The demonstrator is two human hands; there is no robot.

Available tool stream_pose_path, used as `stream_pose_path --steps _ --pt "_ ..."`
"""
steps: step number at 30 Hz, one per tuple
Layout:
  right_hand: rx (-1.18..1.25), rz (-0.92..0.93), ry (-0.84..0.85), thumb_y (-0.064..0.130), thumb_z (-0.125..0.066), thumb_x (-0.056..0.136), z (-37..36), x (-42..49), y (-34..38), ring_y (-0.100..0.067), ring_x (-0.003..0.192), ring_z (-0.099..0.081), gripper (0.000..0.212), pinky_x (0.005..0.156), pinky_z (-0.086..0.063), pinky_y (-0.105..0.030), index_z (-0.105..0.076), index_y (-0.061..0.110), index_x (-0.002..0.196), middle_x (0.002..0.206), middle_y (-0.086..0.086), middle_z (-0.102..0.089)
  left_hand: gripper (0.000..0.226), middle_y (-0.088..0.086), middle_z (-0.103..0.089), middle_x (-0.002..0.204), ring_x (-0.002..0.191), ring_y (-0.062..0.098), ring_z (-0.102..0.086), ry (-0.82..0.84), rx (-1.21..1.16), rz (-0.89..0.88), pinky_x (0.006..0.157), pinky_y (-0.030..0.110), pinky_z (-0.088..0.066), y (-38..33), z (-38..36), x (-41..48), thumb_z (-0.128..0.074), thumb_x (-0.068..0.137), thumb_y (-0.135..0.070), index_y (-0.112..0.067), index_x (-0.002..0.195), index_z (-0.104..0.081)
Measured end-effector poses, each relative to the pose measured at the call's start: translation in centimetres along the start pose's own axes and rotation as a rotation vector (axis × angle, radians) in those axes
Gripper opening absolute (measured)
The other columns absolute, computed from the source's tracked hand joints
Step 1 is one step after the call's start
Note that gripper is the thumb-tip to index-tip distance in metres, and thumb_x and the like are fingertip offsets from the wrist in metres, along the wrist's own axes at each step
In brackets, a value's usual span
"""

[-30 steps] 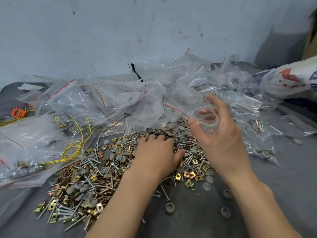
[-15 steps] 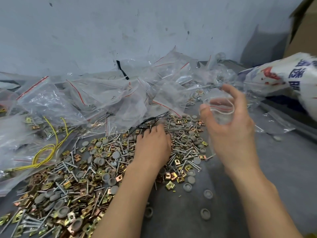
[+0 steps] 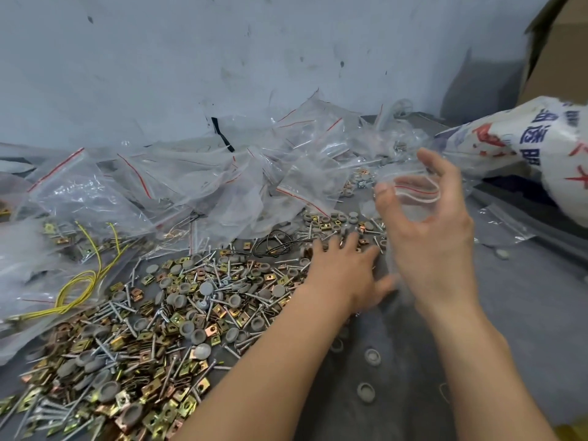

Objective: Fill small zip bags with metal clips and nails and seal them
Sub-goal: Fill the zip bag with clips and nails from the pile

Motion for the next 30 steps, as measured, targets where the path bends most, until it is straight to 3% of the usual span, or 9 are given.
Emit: stream_pose_path --steps 3,6,10,13,17,18,25,30 --pt "-0.008 0.005 0.01 0.054 -0.066 0.088 0.0 0.1 0.0 0.003 0.105 -0.061 0.051 0.082 -0.039 -0.005 -0.044 0.045 0.132 0.104 0.029 -0.063 0.049 0.009 -0.042 0.145 0.133 0.033 -0.041 -0.089 0.043 -0.042 0.104 0.056 -0.033 0.0 0.7 -0.6 -0.037 0.098 -0.053 -0.022 0.134 -0.048" --pt "-0.011 0.012 0.025 0.051 -0.067 0.088 -0.3 0.1 0.5 0.0 0.105 -0.062 0.053 0.088 -0.043 -0.02 -0.044 0.039 0.135 0.104 0.022 -0.064 0.036 0.008 -0.05 0.134 0.122 0.031 -0.05 -0.17 0.097 -0.052 0.094 0.048 -0.04 1.7 1.4 -2.6 -0.039 0.1 -0.043 -0.019 0.125 -0.049" --pt "-0.008 0.026 0.073 0.045 -0.068 0.09 -1.4 -0.6 1.4 0.002 0.103 -0.062 0.053 0.088 -0.044 -0.023 -0.045 0.033 0.137 0.103 0.02 -0.065 0.035 0.005 -0.049 0.132 0.12 0.029 -0.05 -0.127 0.178 -0.03 0.092 0.046 -0.041 4.7 1.6 -5.5 -0.037 0.101 -0.044 -0.019 0.125 -0.045" --pt "-0.007 0.031 0.108 0.05 -0.066 0.088 -2.3 -1.3 1.8 -0.001 0.104 -0.061 0.053 0.088 -0.046 -0.029 -0.044 0.04 0.135 0.104 0.02 -0.065 0.036 0.004 -0.049 0.132 0.119 0.026 -0.051 -0.103 0.22 -0.037 0.091 0.044 -0.041 6.6 2.3 -7.8 -0.034 0.102 -0.045 -0.021 0.127 -0.042" --pt "-0.045 0.045 0.159 0.064 -0.056 0.082 -3.7 -2.2 2.5 0.005 0.101 -0.058 0.057 0.079 -0.038 -0.005 -0.039 0.047 0.134 0.104 0.026 -0.061 0.032 -0.002 -0.05 0.128 0.118 0.022 -0.051 -0.103 0.228 -0.023 0.096 0.039 -0.04 8.9 3.8 -10.7 -0.035 0.102 -0.046 -0.025 0.127 -0.04" --pt "-0.054 0.054 0.175 0.064 -0.056 0.082 -4.1 -2.4 2.7 0.005 0.1 -0.059 0.057 0.078 -0.037 -0.005 -0.039 0.046 0.134 0.104 0.027 -0.061 0.032 -0.004 -0.05 0.128 0.118 0.02 -0.05 -0.121 0.226 -0.006 0.096 0.038 -0.039 9.4 4.2 -11.5 -0.034 0.102 -0.046 -0.027 0.127 -0.041" --pt "-0.124 0.068 0.394 0.055 -0.063 0.086 -7.9 -4.2 3.4 -0.01 0.104 -0.06 0.058 0.092 -0.049 -0.039 -0.039 0.044 0.137 0.104 0.025 -0.06 0.021 -0.02 -0.052 0.121 0.116 0.008 -0.048 -0.299 0.057 0.167 0.093 0.029 -0.036 13.3 4.9 -16.9 -0.038 0.101 -0.046 -0.038 0.119 -0.046" --pt "-0.202 0.103 0.606 0.051 -0.062 0.088 -11.5 -6.5 4.3 -0.005 0.116 -0.052 0.06 0.107 -0.041 -0.044 -0.038 0.039 0.142 0.119 0.021 -0.056 0.017 -0.019 -0.057 0.113 0.108 0.007 -0.053 -0.374 -0.058 0.232 0.087 0.03 -0.044 15.4 5.5 -18.4 -0.044 0.099 -0.045 -0.037 0.113 -0.05"
Point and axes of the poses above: each hand's wrist, its own x-axis towards the middle knuckle, its own z-axis out of the back of the hand, y = z × x, the point moved 9 cm from there along x, towards the middle knuckle
